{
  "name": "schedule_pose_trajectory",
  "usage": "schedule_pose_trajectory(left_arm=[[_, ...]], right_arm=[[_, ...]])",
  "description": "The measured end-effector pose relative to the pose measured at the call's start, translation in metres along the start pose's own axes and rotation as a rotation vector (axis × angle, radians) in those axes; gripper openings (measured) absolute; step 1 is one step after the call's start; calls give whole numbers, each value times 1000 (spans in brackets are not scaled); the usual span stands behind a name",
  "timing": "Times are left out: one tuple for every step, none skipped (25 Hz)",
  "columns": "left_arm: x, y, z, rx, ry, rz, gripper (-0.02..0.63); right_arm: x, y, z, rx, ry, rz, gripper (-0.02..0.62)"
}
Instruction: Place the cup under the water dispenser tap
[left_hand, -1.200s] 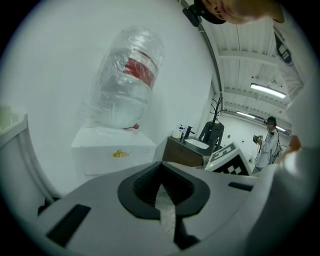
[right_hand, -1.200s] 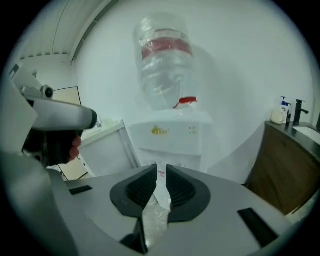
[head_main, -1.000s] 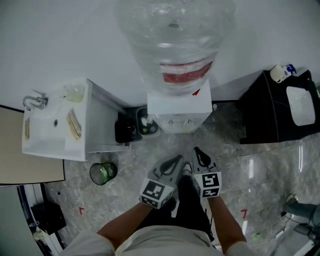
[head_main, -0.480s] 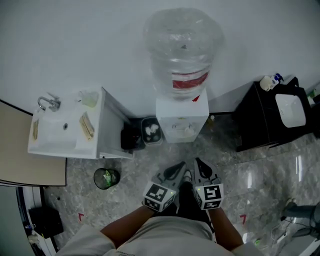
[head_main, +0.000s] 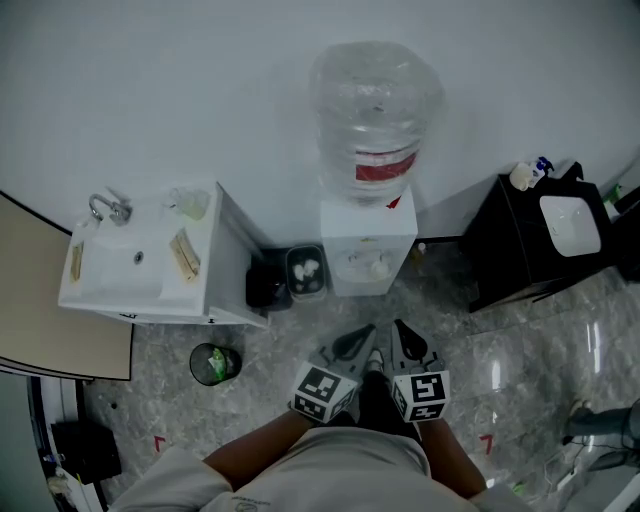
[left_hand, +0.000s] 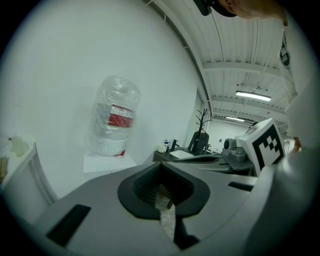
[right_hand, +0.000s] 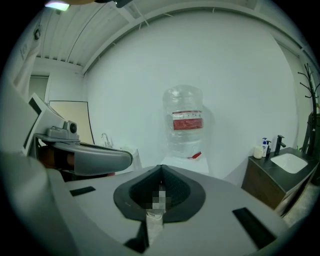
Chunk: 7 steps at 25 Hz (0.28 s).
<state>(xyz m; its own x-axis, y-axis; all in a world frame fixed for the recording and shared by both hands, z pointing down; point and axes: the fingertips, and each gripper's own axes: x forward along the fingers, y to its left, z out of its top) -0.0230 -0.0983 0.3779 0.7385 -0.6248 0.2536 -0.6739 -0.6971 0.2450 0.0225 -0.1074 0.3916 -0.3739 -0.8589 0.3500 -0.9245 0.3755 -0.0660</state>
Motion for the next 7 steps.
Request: schedule_pose_trajectory(left_arm=[[-3,0,1,3,-3,-1,5],[-5,-1,2,6,-7,-2,5],[-8,-2,2,8,-10,-3,5],[-11,-3,2,10,-12,-4,5],[-13,-5,2,12,-14,-5,5],[-16,-6,2,13,-16,-5,5],[-19,-7,2,13,-18,-6,5]], right_arm=[[-2,2,2,-2,-3,-1,17],[-4,5,2,-5,-4,-2,17],[-6,8,3,-8,-4,-2,17],[-8,10,3,-11,-4,-2,17],[-10,13,3,-14,-5,-2,17],[-12,15,4,-16,-5,-2,17],[-14,17,4,-18,-5,-1,17]])
